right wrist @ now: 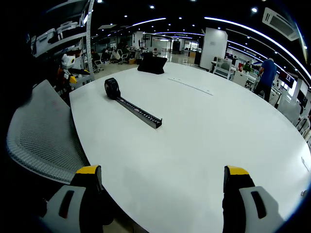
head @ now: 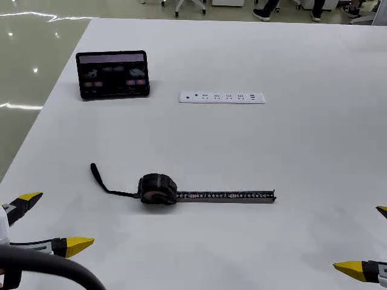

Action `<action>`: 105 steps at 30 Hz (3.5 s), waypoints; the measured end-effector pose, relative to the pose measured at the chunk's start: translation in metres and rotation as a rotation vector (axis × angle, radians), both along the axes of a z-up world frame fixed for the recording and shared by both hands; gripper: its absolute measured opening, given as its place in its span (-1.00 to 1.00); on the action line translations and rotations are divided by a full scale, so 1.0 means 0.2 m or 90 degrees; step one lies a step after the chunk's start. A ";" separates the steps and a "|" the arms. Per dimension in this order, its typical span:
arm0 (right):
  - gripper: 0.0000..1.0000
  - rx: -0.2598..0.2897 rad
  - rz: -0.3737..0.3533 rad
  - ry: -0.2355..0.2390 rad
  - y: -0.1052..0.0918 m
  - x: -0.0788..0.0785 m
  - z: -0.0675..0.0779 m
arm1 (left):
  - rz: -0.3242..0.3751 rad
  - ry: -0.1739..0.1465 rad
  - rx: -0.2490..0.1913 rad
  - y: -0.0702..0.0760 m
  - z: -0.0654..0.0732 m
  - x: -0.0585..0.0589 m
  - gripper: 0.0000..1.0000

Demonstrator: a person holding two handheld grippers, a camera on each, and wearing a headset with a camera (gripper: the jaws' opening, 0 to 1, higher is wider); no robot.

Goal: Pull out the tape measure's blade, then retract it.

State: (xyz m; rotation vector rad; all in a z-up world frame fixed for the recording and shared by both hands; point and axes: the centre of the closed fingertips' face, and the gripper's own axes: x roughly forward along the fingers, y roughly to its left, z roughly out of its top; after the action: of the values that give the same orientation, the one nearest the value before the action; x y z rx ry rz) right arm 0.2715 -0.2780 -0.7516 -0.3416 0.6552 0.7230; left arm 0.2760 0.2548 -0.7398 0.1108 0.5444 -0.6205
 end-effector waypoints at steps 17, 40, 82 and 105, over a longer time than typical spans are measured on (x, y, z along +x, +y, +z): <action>1.00 0.026 0.007 -0.011 0.09 0.01 0.03 | -0.010 -0.020 -0.024 -0.04 0.08 0.06 1.00; 1.00 -0.005 0.049 -0.021 0.19 0.10 0.06 | -0.033 0.008 -0.009 -0.20 0.08 0.12 1.00; 0.95 -0.149 0.341 0.053 0.59 0.60 -0.15 | 0.208 -0.026 0.002 -0.65 -0.19 0.49 1.00; -0.19 -0.220 0.450 0.161 0.61 0.53 -0.40 | 0.245 -0.062 -0.020 -0.67 -0.27 0.50 1.00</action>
State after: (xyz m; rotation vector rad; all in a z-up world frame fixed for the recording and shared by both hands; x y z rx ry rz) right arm 0.3779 -0.1554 -0.8320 -0.8326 0.9121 1.3445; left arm 0.3762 0.1204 -0.7931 0.0049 0.4456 -0.2471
